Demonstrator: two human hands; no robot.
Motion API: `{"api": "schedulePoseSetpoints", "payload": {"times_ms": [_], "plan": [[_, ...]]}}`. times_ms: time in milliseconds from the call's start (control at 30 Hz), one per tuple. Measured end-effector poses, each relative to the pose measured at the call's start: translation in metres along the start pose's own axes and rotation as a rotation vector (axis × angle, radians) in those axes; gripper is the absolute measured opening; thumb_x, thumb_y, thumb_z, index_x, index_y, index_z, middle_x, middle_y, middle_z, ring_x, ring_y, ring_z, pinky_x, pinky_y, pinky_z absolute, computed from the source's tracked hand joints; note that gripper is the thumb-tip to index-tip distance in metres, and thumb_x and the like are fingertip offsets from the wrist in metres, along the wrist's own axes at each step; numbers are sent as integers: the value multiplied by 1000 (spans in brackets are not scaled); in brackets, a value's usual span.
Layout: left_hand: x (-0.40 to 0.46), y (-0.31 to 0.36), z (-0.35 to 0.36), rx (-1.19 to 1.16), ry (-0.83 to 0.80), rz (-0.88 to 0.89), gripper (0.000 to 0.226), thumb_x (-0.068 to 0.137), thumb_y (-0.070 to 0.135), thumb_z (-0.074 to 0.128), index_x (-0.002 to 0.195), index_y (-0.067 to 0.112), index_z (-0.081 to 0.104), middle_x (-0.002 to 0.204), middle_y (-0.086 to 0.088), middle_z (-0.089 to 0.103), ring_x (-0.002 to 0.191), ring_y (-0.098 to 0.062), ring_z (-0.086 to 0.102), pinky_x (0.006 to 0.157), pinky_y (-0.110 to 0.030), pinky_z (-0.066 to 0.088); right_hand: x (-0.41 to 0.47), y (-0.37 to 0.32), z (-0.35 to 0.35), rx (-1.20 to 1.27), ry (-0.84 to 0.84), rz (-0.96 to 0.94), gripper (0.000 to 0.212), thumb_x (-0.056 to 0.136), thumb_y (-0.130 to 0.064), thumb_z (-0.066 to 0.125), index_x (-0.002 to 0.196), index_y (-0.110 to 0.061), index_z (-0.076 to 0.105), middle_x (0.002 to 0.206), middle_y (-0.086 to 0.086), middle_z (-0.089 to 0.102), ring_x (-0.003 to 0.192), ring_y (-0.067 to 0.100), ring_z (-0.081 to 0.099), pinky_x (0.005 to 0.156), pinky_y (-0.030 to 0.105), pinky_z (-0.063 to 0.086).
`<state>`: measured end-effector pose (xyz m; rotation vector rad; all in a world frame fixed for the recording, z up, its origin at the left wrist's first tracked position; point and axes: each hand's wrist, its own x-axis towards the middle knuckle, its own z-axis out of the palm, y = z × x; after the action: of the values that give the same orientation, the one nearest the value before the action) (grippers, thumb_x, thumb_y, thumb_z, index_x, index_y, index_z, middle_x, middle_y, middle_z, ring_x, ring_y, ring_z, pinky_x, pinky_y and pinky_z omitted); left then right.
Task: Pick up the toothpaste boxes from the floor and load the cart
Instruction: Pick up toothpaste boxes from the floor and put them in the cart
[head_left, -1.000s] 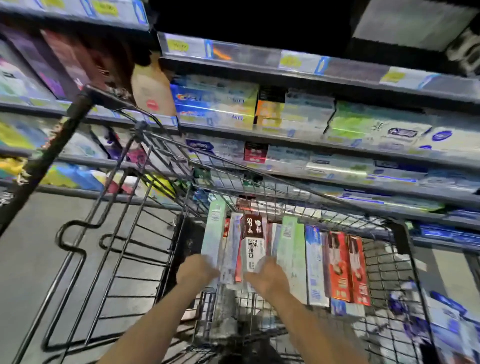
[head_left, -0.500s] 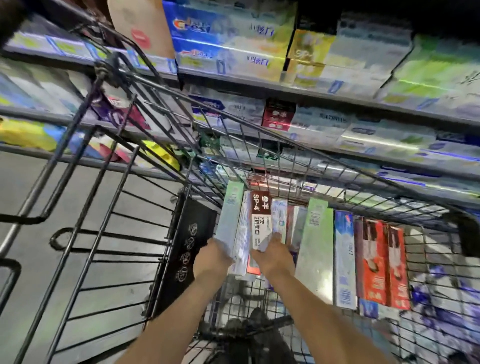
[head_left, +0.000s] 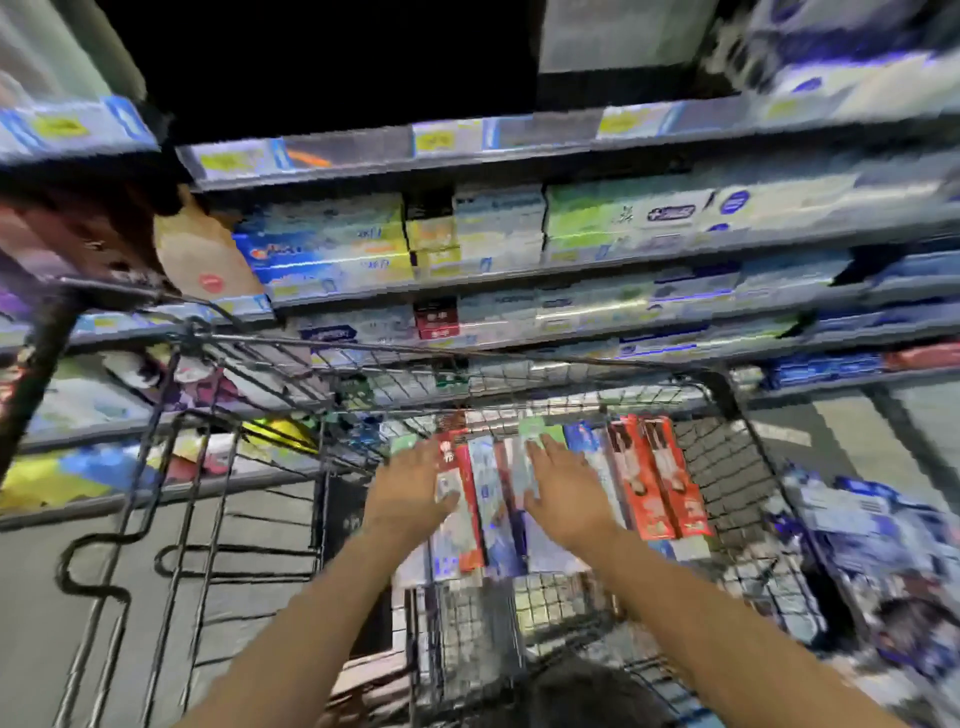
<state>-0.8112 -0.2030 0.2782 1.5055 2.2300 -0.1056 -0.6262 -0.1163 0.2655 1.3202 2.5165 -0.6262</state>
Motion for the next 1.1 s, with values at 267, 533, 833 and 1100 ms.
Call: {"api": "schedulePoseSetpoints", "payload": {"times_ms": [267, 533, 833, 1100], "plan": [[-1, 189, -82, 377, 37, 507, 80, 87, 59, 42, 150, 14, 19, 153, -6, 27, 141, -21, 26, 113, -39, 24, -122, 137, -83, -27, 233, 257, 66, 94, -36, 44, 151, -13, 20, 158, 10, 18, 145, 29, 18, 116, 51, 13], [-30, 458, -21, 537, -17, 903, 80, 86, 61, 43, 146, 10, 30, 151, -10, 33, 139, -25, 32, 114, -41, 27, -316, 335, -43, 266, 265, 770, 78, 94, -33, 51, 153, -12, 5, 158, 10, 10, 145, 27, 15, 117, 46, 13], [-132, 677, 143, 590, -269, 1191, 83, 70, 62, 22, 134, 12, 42, 134, -10, 49, 123, -26, 46, 100, -33, 37, -522, 466, 93, 534, 114, 1299, 70, 91, -34, 47, 150, -14, 16, 153, 10, 26, 139, 26, 30, 114, 45, 23], [-130, 735, 271, 695, -528, 1144, 61, 93, 44, 43, 143, 11, 32, 142, -11, 43, 129, -28, 43, 102, -37, 40, -535, 537, 172, 908, 91, 1427, 74, 89, -34, 53, 149, -9, 17, 143, 14, 40, 127, 32, 45, 100, 39, 41]]}}
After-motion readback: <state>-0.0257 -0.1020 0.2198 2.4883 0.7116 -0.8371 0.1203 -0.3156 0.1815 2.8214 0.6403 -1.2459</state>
